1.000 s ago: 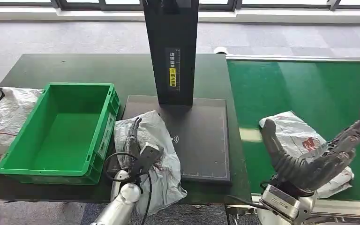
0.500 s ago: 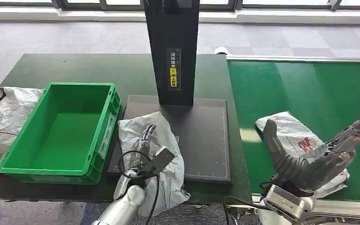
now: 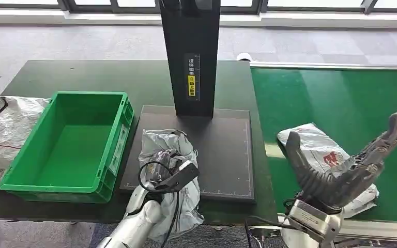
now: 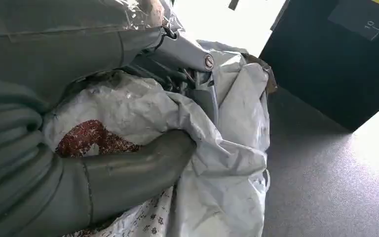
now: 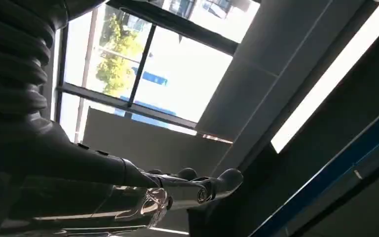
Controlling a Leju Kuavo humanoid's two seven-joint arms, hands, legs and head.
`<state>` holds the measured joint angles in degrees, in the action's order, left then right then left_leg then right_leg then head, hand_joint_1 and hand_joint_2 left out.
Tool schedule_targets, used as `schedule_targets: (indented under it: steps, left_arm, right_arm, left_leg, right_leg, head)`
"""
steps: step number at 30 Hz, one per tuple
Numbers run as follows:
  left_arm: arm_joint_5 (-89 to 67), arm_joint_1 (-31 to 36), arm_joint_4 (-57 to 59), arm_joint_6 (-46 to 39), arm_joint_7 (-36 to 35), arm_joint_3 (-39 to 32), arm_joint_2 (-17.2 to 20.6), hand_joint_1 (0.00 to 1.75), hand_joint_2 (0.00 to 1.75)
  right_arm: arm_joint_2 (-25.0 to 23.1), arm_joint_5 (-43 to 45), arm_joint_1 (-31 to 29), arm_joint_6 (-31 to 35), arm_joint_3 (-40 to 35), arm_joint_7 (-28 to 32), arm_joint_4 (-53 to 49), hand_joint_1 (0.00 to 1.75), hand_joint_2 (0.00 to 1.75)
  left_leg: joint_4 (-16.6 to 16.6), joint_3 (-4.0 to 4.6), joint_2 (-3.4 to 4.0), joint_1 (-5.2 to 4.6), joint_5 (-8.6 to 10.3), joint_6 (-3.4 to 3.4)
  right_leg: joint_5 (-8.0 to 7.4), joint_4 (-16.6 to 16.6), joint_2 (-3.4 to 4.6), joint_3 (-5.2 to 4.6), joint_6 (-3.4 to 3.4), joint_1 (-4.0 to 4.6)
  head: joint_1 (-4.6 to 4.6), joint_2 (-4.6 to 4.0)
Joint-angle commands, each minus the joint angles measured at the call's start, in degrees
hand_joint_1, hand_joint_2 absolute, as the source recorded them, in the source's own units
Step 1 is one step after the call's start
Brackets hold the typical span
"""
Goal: Moved the parcel from conveyor to table for the left to box.
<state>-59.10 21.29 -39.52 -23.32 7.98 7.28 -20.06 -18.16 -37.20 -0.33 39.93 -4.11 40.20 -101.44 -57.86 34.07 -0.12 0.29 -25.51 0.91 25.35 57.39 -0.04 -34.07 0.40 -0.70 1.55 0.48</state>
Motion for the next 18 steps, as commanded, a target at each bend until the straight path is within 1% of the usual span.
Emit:
schedule_targets:
  steps: [1,8,11,13,14,15,16,17,18]
  left_arm:
    - [-0.1,-0.6,4.9,1.2,-0.7,3.7,1.9,1.75,1.75]
    - [-3.1,-1.2,4.5,0.7,-2.3,2.3,1.6,1.75,1.75]
    - [-3.1,-2.6,1.1,-2.7,-0.2,-0.3,0.9,1.75,1.75]
    - [0.8,-3.9,-4.6,-8.2,4.5,-3.2,0.1,1.75,1.75]
    - [1.2,-3.8,-5.6,-9.1,4.5,-4.0,0.1,1.75,1.75]
    - [1.0,-3.9,-11.2,-16.7,8.2,-5.8,0.1,1.75,1.75]
    - [0.7,-1.5,-13.6,-16.6,9.8,-6.2,0.1,1.75,1.75]
    - [-5.8,0.5,-19.7,-16.7,8.5,-7.2,0.1,1.75,1.75]
    - [-8.1,1.9,-19.9,-16.7,8.3,-8.4,0.1,1.75,1.75]
  right_arm:
    - [-1.8,0.3,0.7,0.1,-0.7,-0.2,3.7,0.00,1.75]
    - [-1.8,0.5,0.9,0.1,-0.7,-0.2,3.9,0.00,1.75]
    - [-1.8,1.2,1.0,0.1,-0.9,-0.2,4.3,0.00,1.75]
    - [-1.8,1.2,1.4,0.1,-0.7,-0.2,4.0,0.00,1.75]
    - [-1.8,1.5,1.4,0.1,-0.6,-0.2,4.1,0.00,1.75]
    - [-1.8,3.3,1.6,0.1,-0.1,-0.2,5.4,0.00,1.75]
    - [-1.8,3.6,1.7,0.1,0.7,-0.2,6.0,0.00,1.75]
    - [-1.8,4.8,2.1,0.1,1.2,-0.2,7.1,0.00,1.75]
    - [-1.8,5.2,2.7,0.1,0.9,-0.2,7.1,0.00,1.75]
  left_leg:
    - [0.1,-0.20,0.10,0.01,-0.02,0.00]
    - [0.2,-0.31,0.13,-0.01,-0.01,0.00]
    - [0.1,-0.32,0.12,0.00,-0.03,-0.01]
    - [0.2,-0.34,0.17,0.03,-0.04,-0.01]
    - [0.2,-0.36,0.22,0.02,-0.03,-0.01]
    - [0.1,-0.28,0.18,0.03,-0.04,-0.01]
    - [0.0,-0.19,0.12,0.05,-0.04,0.00]
    - [0.1,-0.21,0.12,0.07,-0.03,0.01]
    - [0.0,0.04,0.06,0.12,-0.01,0.02]
  right_leg:
    - [-0.01,-0.1,0.09,0.16,-0.03,0.02]
    - [0.00,-0.2,0.12,0.25,-0.02,0.00]
    - [0.02,-0.1,0.11,0.29,0.00,0.01]
    - [0.00,-0.2,0.16,0.31,-0.01,0.04]
    - [-0.02,-0.2,0.21,0.31,-0.02,0.03]
    - [0.00,-0.1,0.18,0.25,-0.01,0.03]
    - [0.00,-0.1,0.12,0.17,-0.01,0.06]
    - [0.00,-0.1,0.13,0.19,-0.02,0.08]
    - [-0.03,0.0,0.07,-0.02,-0.03,0.13]
  head:
    - [0.00,0.00]
    - [0.00,0.00]
    - [0.00,0.00]
    - [0.00,0.00]
    - [0.00,0.00]
    - [0.00,0.00]
    - [0.00,0.00]
    - [-0.02,0.00]
    - [-0.02,0.00]
